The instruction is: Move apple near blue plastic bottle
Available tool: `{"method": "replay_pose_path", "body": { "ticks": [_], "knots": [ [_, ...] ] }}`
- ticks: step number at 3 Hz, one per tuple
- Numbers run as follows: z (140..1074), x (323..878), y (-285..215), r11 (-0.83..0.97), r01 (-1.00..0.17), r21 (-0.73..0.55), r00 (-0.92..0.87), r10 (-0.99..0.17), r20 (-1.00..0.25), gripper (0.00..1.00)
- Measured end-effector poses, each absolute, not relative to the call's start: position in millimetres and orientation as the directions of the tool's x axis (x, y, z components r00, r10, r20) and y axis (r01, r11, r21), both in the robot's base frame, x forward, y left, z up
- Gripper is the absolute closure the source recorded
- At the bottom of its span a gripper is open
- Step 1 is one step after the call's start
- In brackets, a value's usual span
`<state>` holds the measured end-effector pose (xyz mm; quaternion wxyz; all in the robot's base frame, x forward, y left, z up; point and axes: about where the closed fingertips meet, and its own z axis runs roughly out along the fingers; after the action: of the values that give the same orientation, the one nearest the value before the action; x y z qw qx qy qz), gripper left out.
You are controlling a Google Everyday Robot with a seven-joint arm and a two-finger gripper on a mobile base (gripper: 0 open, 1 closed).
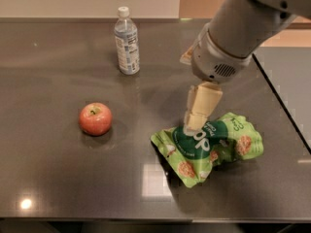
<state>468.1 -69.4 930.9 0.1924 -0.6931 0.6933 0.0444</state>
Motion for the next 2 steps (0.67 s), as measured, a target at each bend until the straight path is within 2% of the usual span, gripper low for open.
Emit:
{"method": "replay_pose_path", "body": {
  "ticks": [2],
  "knots": [
    [896, 481, 35, -0.111, -0.980, -0.166, 0.172, -0.887, -0.427, 0.00]
  ]
}}
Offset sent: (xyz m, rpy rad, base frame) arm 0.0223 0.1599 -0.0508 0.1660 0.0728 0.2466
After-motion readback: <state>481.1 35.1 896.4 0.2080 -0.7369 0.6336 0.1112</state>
